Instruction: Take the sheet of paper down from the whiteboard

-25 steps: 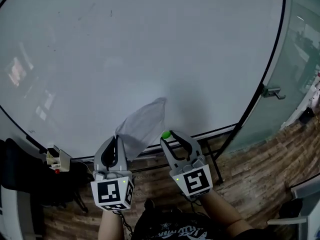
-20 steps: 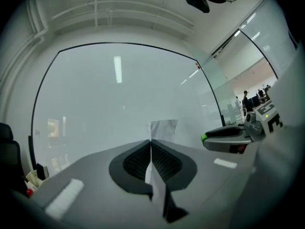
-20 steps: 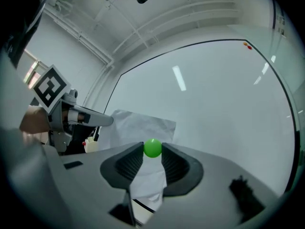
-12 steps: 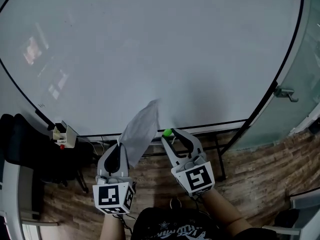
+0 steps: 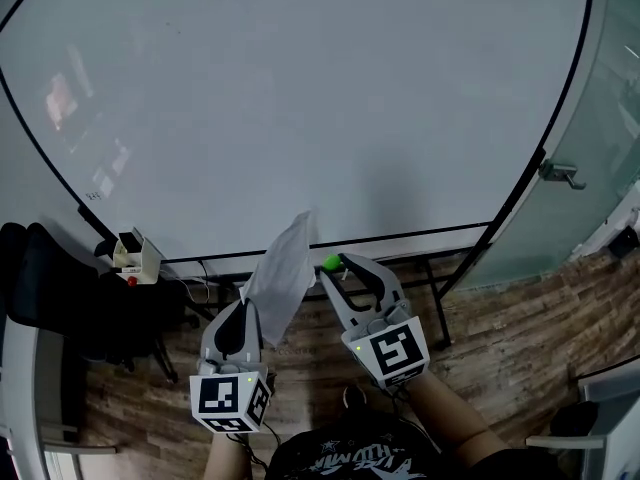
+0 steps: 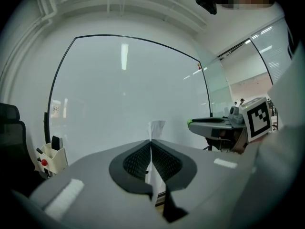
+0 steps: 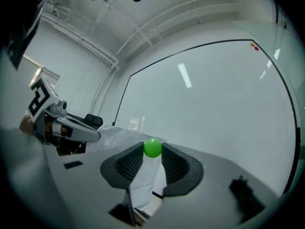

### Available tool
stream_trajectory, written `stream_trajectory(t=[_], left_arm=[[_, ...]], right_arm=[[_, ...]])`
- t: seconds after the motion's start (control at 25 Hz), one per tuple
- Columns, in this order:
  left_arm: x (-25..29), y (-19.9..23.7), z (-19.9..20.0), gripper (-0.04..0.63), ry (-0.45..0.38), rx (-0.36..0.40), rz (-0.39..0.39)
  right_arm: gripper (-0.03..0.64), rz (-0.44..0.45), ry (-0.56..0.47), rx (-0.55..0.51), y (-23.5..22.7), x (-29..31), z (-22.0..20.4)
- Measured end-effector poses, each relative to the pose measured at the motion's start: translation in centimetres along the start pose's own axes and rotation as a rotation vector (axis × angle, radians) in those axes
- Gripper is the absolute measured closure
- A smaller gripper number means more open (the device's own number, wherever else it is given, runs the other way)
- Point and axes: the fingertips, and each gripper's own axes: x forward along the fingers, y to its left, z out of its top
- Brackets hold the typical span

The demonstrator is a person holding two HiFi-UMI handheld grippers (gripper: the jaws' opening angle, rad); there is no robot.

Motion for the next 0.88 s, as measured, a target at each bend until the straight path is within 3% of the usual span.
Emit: stream_trajectory(t=[0.4, 0.88], left_arm=[[-5.7, 0.4, -2.4, 0.585, 0.023, -0.022, -0.112], [-13.4, 2.8, -3.6, 0.585, 0.006, -0.053, -0.121]], right_arm=[[0.488, -0.070, 0.039, -0.002, 5.8, -2.8, 0.5], [0.488, -0.124, 0.068, -0.014, 11.3, -7.6, 1.5]])
